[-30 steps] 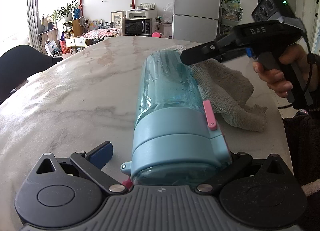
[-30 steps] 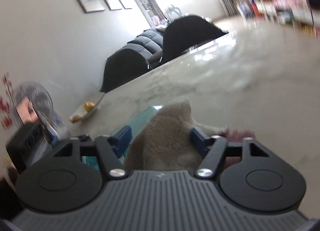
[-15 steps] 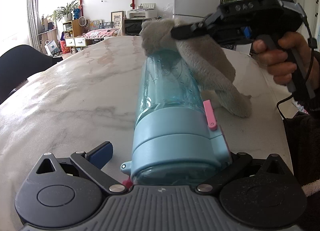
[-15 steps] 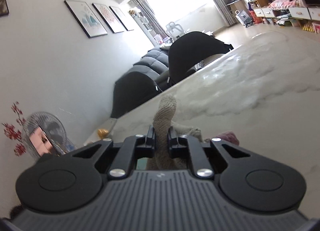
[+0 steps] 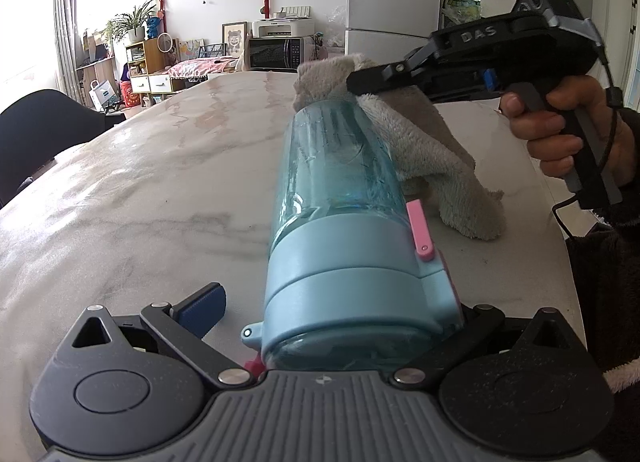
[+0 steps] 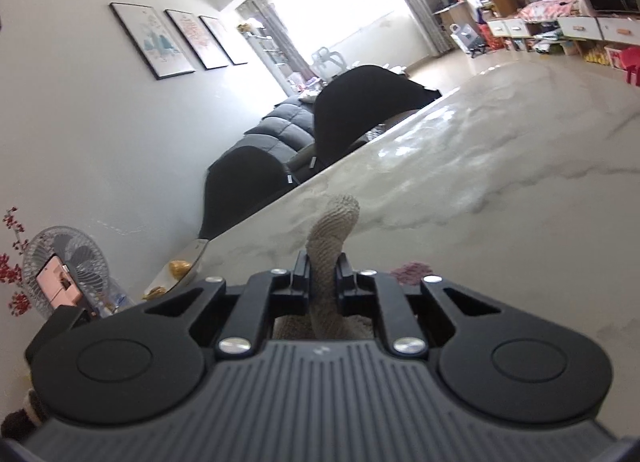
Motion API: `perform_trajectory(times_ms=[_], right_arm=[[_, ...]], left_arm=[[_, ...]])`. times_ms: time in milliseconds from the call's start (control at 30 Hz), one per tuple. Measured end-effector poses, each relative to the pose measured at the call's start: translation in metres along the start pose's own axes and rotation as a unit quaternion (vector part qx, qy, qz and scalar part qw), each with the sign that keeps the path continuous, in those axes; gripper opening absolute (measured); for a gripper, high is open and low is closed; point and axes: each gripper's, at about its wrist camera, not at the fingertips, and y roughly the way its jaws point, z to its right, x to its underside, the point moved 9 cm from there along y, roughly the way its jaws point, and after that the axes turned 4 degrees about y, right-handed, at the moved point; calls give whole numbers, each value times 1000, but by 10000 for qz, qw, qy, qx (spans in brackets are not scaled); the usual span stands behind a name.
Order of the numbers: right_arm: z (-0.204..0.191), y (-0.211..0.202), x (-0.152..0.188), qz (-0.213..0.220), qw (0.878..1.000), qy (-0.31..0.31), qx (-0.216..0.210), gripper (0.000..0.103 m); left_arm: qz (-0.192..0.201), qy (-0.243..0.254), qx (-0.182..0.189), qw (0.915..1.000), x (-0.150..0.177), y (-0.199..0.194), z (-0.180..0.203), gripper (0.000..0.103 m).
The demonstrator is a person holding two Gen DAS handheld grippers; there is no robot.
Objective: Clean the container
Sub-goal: 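Rub the towel over the bottle's open end with the right gripper while the left gripper holds it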
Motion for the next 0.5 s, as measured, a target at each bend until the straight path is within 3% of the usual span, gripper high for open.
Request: perform_trajectory(times_ms=[267, 367, 500], right_arm=[[-43, 3, 19, -454, 9957, -256, -766, 11], [-55, 11, 37, -744, 9918, -419, -952, 12], [-71, 10, 47, -817, 9879, -764, -1076, 12]], left_arm=[[0, -2, 1, 10000, 0, 0, 0, 103], [0, -3, 1, 10000, 0, 0, 0, 103], [0, -2, 1, 10000, 0, 0, 0, 103]])
